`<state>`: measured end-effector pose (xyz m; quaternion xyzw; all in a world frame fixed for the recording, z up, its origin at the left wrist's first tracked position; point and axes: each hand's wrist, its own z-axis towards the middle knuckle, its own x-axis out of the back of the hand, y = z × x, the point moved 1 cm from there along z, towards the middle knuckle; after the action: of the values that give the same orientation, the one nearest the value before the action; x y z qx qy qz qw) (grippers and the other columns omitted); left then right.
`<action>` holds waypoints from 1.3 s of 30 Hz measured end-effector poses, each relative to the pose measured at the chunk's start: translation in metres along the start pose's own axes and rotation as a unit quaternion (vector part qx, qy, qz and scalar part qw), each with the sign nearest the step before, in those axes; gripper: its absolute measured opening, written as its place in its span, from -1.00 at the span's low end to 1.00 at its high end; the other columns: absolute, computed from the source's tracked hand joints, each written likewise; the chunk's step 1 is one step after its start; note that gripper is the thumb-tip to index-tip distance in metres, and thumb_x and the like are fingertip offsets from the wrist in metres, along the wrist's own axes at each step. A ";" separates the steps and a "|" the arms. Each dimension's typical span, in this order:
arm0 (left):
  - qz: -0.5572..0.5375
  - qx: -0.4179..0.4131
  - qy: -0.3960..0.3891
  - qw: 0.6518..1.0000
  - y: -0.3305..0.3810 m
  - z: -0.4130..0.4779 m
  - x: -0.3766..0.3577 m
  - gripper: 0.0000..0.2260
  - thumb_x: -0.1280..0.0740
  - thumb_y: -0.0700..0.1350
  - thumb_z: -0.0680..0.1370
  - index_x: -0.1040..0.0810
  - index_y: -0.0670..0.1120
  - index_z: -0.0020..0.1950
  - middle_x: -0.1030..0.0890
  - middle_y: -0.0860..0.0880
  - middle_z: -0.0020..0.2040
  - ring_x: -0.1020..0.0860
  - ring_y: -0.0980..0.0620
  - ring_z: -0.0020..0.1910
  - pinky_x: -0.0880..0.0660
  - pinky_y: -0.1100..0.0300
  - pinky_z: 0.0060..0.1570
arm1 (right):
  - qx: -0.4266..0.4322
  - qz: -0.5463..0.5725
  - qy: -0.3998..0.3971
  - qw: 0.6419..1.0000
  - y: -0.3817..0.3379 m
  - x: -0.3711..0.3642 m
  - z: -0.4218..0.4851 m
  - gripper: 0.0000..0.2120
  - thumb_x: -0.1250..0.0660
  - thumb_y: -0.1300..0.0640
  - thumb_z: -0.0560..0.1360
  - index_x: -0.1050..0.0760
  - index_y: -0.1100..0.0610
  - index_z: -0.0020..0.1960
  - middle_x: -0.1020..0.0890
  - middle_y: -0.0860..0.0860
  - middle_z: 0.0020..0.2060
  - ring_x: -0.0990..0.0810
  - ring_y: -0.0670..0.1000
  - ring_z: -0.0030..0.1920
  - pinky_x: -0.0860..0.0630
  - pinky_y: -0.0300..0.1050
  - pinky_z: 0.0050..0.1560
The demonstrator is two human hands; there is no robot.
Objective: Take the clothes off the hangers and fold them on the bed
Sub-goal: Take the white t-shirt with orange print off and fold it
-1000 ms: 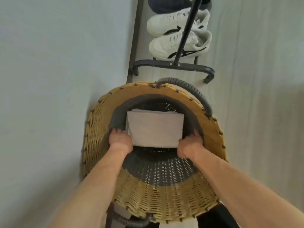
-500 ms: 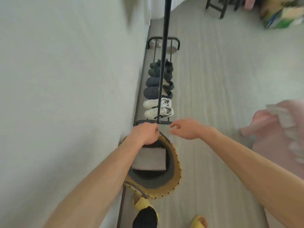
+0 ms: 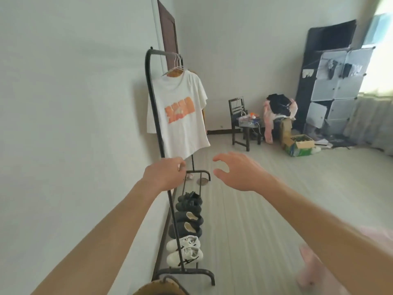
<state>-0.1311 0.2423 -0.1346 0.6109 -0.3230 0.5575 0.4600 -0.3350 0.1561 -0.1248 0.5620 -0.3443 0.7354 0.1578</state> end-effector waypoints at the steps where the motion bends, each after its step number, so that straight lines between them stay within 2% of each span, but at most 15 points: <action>1: 0.002 -0.003 0.015 1.000 0.016 -0.002 0.013 -0.70 -0.10 0.08 0.66 -0.45 0.15 0.36 -0.58 0.10 0.21 -0.54 0.02 0.15 -0.50 0.05 0.11 | 0.005 -0.006 0.017 1.000 0.006 0.018 -0.005 -0.58 -0.20 -0.09 0.63 -0.33 -0.07 0.47 -0.43 -0.06 0.42 -0.42 0.03 0.38 -0.40 -0.01 0.28; 6: 0.017 0.005 0.038 0.999 0.049 0.011 0.056 -0.69 -0.10 0.09 0.65 -0.43 0.16 0.38 -0.55 0.12 0.29 -0.53 0.02 0.20 -0.48 0.03 0.20 | 0.017 -0.012 0.057 0.998 0.021 0.071 0.006 -0.53 -0.19 -0.13 0.62 -0.27 -0.10 0.50 -0.40 -0.07 0.44 -0.41 0.03 0.39 -0.42 0.01 0.27; 9: 0.034 0.007 0.062 0.997 0.058 0.030 0.073 -0.70 -0.10 0.10 0.65 -0.44 0.17 0.36 -0.57 0.13 0.24 -0.55 0.05 0.15 -0.49 0.07 0.17 | 0.014 -0.013 0.071 0.997 0.032 0.092 0.028 -0.51 -0.19 -0.15 0.61 -0.25 -0.11 0.51 -0.43 -0.06 0.40 -0.43 0.04 0.37 -0.44 0.03 0.27; 13: 0.049 0.010 0.091 0.995 0.062 0.080 0.090 -0.71 -0.12 0.12 0.65 -0.45 0.17 0.34 -0.55 0.11 0.25 -0.52 0.04 0.19 -0.46 0.08 0.13 | 0.013 -0.008 0.084 0.996 0.049 0.112 0.073 -0.51 -0.19 -0.14 0.60 -0.26 -0.10 0.50 -0.47 -0.05 0.36 -0.46 0.07 0.33 -0.46 0.08 0.28; 16: 0.046 -0.004 0.113 0.993 0.062 0.130 0.096 -0.73 -0.13 0.12 0.65 -0.45 0.17 0.31 -0.54 0.08 0.27 -0.52 0.02 0.18 -0.49 0.05 0.16 | 0.011 -0.026 0.095 0.995 0.066 0.121 0.119 -0.50 -0.19 -0.14 0.59 -0.24 -0.09 0.50 -0.47 -0.03 0.35 -0.47 0.10 0.32 -0.46 0.12 0.26; 20: 0.064 -0.024 0.127 0.989 0.062 0.209 0.107 -0.67 -0.11 0.08 0.66 -0.39 0.13 0.42 -0.52 0.05 0.29 -0.50 0.00 0.20 -0.45 0.07 0.11 | 0.002 -0.037 0.101 0.994 0.087 0.130 0.201 -0.49 -0.19 -0.14 0.58 -0.21 -0.11 0.50 -0.47 -0.04 0.35 -0.46 0.09 0.32 -0.44 0.10 0.23; 22: 0.079 -0.022 0.124 0.989 0.059 0.247 0.115 -0.69 -0.11 0.06 0.65 -0.42 0.13 0.37 -0.53 0.05 0.25 -0.49 0.01 0.15 -0.44 0.08 0.13 | -0.003 -0.034 0.101 0.994 0.095 0.133 0.239 -0.48 -0.19 -0.14 0.58 -0.21 -0.11 0.51 -0.46 -0.03 0.36 -0.45 0.09 0.34 -0.43 0.11 0.25; 26: 0.106 -0.004 0.167 0.980 0.049 0.317 0.132 -0.69 -0.10 0.05 0.64 -0.44 0.14 0.36 -0.52 0.03 0.26 -0.49 -0.02 0.24 -0.34 0.09 0.06 | -0.003 -0.016 0.106 0.994 0.109 0.139 0.317 -0.47 -0.20 -0.13 0.60 -0.19 -0.07 0.52 -0.45 -0.03 0.39 -0.44 0.07 0.36 -0.44 0.10 0.29; 28: 0.141 0.002 0.181 0.973 0.046 0.344 0.138 -0.65 -0.12 0.06 0.63 -0.42 0.13 0.41 -0.47 0.01 0.35 -0.45 -0.03 0.31 -0.34 0.05 0.10 | 0.006 -0.009 0.109 0.994 0.115 0.140 0.351 -0.46 -0.21 -0.12 0.60 -0.18 -0.06 0.53 -0.45 -0.03 0.38 -0.43 0.06 0.36 -0.44 0.08 0.28; 30: 0.178 0.010 0.209 0.961 0.041 0.378 0.141 -0.63 -0.14 0.05 0.63 -0.39 0.12 0.44 -0.39 -0.01 0.45 -0.35 -0.04 0.40 -0.32 0.00 0.25 | 0.016 0.004 0.113 0.994 0.124 0.138 0.394 -0.45 -0.21 -0.13 0.59 -0.17 -0.06 0.52 -0.44 -0.02 0.38 -0.44 0.07 0.34 -0.45 0.10 0.28; 34: 0.261 0.022 0.276 0.925 0.033 0.435 0.154 -0.58 -0.17 -0.01 0.60 -0.36 0.06 0.48 -0.19 -0.07 0.59 -0.10 -0.05 0.56 -0.06 -0.11 0.49 | 0.056 0.020 0.111 0.992 0.140 0.129 0.485 -0.43 -0.22 -0.13 0.60 -0.16 -0.01 0.54 -0.42 0.02 0.42 -0.45 0.10 0.35 -0.45 0.11 0.30; 37: 0.312 0.034 0.308 0.898 0.028 0.478 0.165 -0.55 -0.16 -0.02 0.61 -0.27 0.04 0.53 -0.07 -0.09 0.63 0.04 -0.07 0.61 0.09 -0.19 0.52 | 0.085 0.027 0.109 0.990 0.152 0.123 0.553 -0.42 -0.22 -0.12 0.61 -0.15 0.00 0.55 -0.39 0.03 0.45 -0.42 0.10 0.39 -0.44 0.09 0.32; 39: 0.327 0.067 0.324 0.885 0.023 0.509 0.176 -0.56 -0.15 0.00 0.62 -0.28 0.05 0.51 -0.07 -0.10 0.63 0.04 -0.08 0.61 0.12 -0.22 0.52 | 0.106 0.038 0.110 0.987 0.160 0.120 0.603 -0.41 -0.22 -0.12 0.61 -0.15 0.01 0.56 -0.36 0.04 0.48 -0.38 0.12 0.43 -0.42 0.08 0.34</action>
<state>0.0732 -0.2148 0.0653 0.2848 -0.2994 0.8637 0.2886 -0.0399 -0.3891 0.0141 0.4777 -0.2656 0.8307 0.1063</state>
